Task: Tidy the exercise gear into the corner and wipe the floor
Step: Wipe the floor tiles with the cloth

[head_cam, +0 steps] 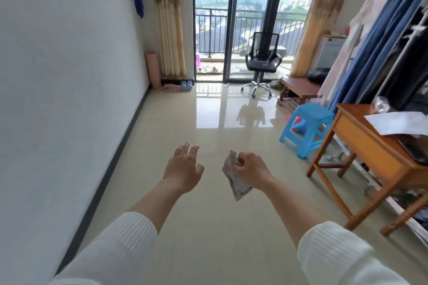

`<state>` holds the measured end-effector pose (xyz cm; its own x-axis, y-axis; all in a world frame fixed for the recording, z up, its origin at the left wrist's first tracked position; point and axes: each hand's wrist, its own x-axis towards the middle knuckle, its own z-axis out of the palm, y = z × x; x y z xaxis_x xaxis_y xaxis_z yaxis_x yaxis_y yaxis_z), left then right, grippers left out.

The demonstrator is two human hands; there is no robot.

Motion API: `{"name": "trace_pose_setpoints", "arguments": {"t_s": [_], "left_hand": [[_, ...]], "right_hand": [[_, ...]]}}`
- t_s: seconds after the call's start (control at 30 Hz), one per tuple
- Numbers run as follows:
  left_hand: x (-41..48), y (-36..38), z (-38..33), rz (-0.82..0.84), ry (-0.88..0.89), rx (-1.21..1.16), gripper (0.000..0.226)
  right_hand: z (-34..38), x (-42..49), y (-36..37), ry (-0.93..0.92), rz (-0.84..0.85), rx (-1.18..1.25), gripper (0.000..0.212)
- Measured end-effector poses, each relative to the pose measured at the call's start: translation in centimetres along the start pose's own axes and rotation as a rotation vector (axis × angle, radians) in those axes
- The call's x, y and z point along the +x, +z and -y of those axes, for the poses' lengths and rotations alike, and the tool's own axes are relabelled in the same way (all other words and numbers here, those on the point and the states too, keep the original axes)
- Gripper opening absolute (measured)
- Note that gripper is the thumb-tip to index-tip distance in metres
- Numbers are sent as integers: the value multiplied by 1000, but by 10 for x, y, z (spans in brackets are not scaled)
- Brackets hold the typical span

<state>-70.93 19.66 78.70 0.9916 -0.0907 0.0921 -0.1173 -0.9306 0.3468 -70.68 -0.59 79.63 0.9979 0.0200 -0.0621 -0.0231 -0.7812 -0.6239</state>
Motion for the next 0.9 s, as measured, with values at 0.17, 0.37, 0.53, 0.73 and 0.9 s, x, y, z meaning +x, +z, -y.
{"name": "trace_pose_setpoints", "arguments": {"t_s": [0.17,0.37,0.53,0.73,0.9], "left_hand": [[136,8,21,11,-52,0,58],[314,40,33,-4,-55,-10,58],[477,66,36,-11,-116,-16,58],[651,68,44,-41,-177,-28,57],[771,73,73,-66,-227,-24,55]], "right_hand": [[8,142,-8,-10,23,-35,22],[-7,330,-24,-34,32,-83,17],[-23,496,-47,-105,40,-116,23],[-27,680,-77,-159,75,-186,26],[-19,814,-75,-190,89,-187,24]]}}
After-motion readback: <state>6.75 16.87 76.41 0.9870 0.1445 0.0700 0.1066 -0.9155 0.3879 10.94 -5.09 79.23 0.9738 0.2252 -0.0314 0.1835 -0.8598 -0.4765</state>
